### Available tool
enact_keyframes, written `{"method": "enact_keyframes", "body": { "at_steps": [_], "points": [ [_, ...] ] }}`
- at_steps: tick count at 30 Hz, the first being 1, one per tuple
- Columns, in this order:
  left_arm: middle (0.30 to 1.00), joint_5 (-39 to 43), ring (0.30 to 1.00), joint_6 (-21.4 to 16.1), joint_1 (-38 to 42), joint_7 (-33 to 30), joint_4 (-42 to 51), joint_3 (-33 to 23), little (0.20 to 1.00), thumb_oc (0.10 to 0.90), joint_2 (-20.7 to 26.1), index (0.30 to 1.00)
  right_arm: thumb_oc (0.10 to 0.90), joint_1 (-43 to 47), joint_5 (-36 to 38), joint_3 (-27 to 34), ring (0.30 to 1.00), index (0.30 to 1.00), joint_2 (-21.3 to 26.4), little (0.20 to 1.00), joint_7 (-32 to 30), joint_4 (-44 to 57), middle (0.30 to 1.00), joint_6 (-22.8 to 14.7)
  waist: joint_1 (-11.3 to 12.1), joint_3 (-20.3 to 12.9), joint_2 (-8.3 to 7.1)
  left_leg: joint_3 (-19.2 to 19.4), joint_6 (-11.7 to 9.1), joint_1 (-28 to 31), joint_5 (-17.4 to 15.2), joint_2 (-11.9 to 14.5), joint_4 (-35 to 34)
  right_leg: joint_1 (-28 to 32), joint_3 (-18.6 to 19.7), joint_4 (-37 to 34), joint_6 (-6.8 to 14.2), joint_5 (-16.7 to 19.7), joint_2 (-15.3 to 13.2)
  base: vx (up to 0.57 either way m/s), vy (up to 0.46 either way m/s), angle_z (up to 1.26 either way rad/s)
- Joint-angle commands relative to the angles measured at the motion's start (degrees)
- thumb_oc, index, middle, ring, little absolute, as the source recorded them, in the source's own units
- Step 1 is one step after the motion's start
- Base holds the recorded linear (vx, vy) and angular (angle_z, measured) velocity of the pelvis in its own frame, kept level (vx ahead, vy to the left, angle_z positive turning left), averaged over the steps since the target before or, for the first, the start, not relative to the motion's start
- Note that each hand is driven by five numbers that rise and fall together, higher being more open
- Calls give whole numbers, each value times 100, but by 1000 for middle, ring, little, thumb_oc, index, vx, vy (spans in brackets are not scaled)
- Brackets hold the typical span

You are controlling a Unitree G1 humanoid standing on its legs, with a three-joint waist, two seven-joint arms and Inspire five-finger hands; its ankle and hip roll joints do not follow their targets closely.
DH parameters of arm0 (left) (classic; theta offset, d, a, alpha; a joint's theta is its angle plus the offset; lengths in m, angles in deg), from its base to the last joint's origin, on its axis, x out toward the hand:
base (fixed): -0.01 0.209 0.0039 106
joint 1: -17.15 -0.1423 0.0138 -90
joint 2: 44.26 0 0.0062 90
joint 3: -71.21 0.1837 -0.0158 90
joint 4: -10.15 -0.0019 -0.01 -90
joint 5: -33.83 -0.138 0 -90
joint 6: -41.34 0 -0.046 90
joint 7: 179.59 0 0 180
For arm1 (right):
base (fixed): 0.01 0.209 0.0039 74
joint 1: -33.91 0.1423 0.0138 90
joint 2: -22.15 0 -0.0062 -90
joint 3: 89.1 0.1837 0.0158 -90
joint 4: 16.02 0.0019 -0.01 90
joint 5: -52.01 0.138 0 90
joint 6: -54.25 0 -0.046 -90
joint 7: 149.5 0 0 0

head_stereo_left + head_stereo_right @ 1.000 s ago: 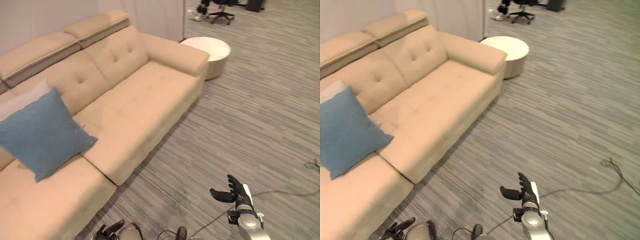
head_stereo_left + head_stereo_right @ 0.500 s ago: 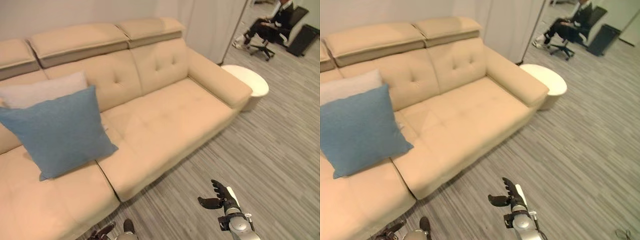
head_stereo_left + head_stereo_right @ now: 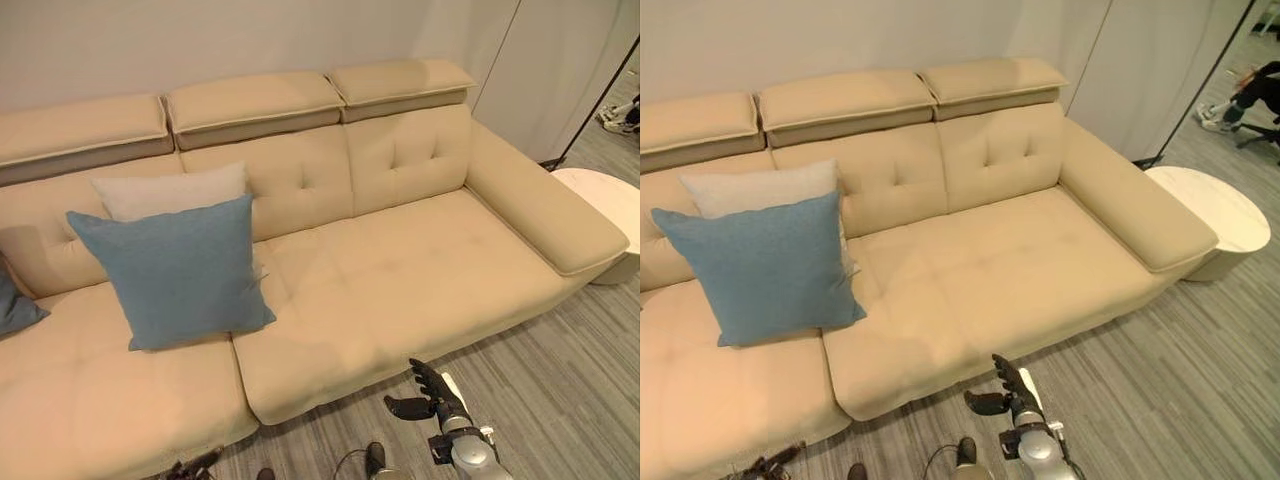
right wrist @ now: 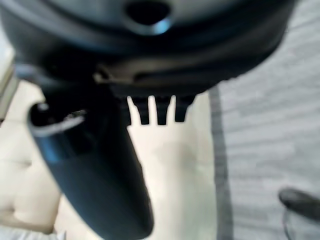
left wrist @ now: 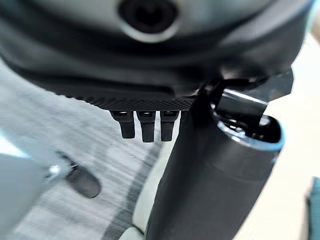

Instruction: Pick up all the scattered cushions and arrange them neatly on the sofa.

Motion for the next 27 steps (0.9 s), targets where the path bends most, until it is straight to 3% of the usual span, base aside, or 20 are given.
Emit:
{"method": "enact_keyframes", "body": {
  "at_steps": [1, 2, 3, 4, 5, 7, 8, 11, 14, 16, 17, 18, 23, 27],
  "points": [
    [900, 105, 900, -397, 349, -131, 319, -101, 900, 800, 382, 900, 800, 487, -161, 8, 900, 900, 105, 900, -49, 880, 900, -520, -15, -19, -168, -96, 262, 392, -1133, -481, 624, -588, 134, 391, 172, -301, -63, 245, -175, 31],
    [900, 145, 900, -478, 277, -205, 615, -63, 900, 800, 323, 900, 800, 515, -169, 1, 900, 900, 182, 900, -54, 979, 900, -541, -24, -46, -105, -102, 176, 316, -1204, -406, 1044, -522, 61, 474, 79, -423, -25, 238, -143, 28],
    [900, 155, 900, -601, 261, -330, 1064, 67, 900, 800, 305, 900, 800, 663, -149, -35, 900, 900, 299, 900, -108, 1098, 900, -615, 7, 19, -61, 105, -64, -34, -954, -153, 2216, -273, -87, 613, -99, -668, 9, 281, -190, 31],
    [900, 162, 900, -659, 282, -429, 1277, 104, 900, 800, 324, 900, 800, 730, -163, -67, 900, 900, 360, 900, -139, 1120, 900, -604, 22, 62, -97, 280, -123, -282, -741, 36, 2802, -126, -156, 650, -209, -784, 18, 236, -200, 36],
    [900, 148, 900, -692, 327, -464, 1454, 134, 900, 800, 352, 900, 800, 855, -227, -105, 900, 900, 455, 900, -163, 1109, 900, -602, 66, 106, -122, 456, -104, -481, -578, 233, 3215, 12, -213, 681, -312, -919, 57, 118, -131, 50],
    [900, 134, 900, -720, 372, -531, 1605, 148, 900, 800, 386, 900, 800, 966, -263, -131, 900, 900, 493, 900, -195, 1104, 900, -594, 89, 121, -159, 603, -61, -640, -482, 333, 3333, 94, -257, 666, -358, -971, 56, 107, -46, 48],
    [900, 97, 900, -792, 477, -687, 1874, 180, 900, 800, 482, 900, 800, 1240, -323, -256, 900, 900, 600, 900, -213, 1137, 900, -591, 188, 149, -155, 740, 5, -843, -561, 534, 3115, 294, -276, 648, -361, -1124, 122, 109, 14, 20],
    [900, 29, 900, -847, 473, -733, 2387, 255, 900, 800, 563, 900, 800, 1470, -357, -314, 900, 900, 702, 900, -197, 1177, 900, -592, 290, 103, -209, 678, 44, -905, -604, 606, 2389, 411, -251, 567, -309, -1210, 109, 230, 100, -2],
    [900, -88, 900, -953, 501, -876, 3043, 365, 900, 800, 736, 900, 800, 1898, -439, -471, 900, 900, 790, 900, -254, 1089, 900, -592, 527, 127, -163, 51, -207, -1116, 180, 893, 963, 690, -80, 509, -223, -1418, 208, 282, 175, 15],
    [900, -145, 900, -1035, 645, -958, 3334, 467, 900, 800, 805, 900, 800, 2019, -450, -465, 900, 900, 782, 900, -281, 1079, 900, -600, 662, 194, -176, -469, -300, -1321, 369, 905, 421, 924, 126, 450, -160, -1547, 234, 273, 147, 12],
    [900, -145, 900, -1035, 645, -960, 3335, 467, 900, 800, 805, 900, 800, 2020, -450, -464, 900, 900, 782, 900, -281, 1079, 900, -600, 662, 203, -178, -468, -301, -1310, 371, 903, 416, 933, 125, 450, -160, -1548, 233, 291, 218, -20],
    [900, -214, 900, -1060, 646, -937, 3685, 442, 900, 800, 794, 900, 800, 1958, -631, -447, 900, 900, 827, 900, -221, 1191, 900, -580, 627, 125, -54, -520, -364, -1139, 480, 911, 100, 953, 213, 549, -129, -1655, 283, 264, 239, -50],
    [900, -315, 900, -1071, 1130, -849, 3948, 645, 900, 800, 940, 900, 800, 1687, -688, -392, 900, 900, 770, 900, -55, 1231, 900, -581, 515, -40, -124, -334, -331, -926, 422, 685, 126, 934, 413, 551, 91, -1456, -18, 229, 234, -34],
    [900, -401, 900, -1093, 1986, -755, 3892, 809, 900, 800, 1368, 900, 800, 1503, -899, -578, 900, 900, 687, 900, 161, 1206, 900, -635, 289, -86, -110, 200, -166, -815, 161, 494, 227, 461, 682, 631, 336, -1143, -351, 94, 215, -38]
  ]
}}
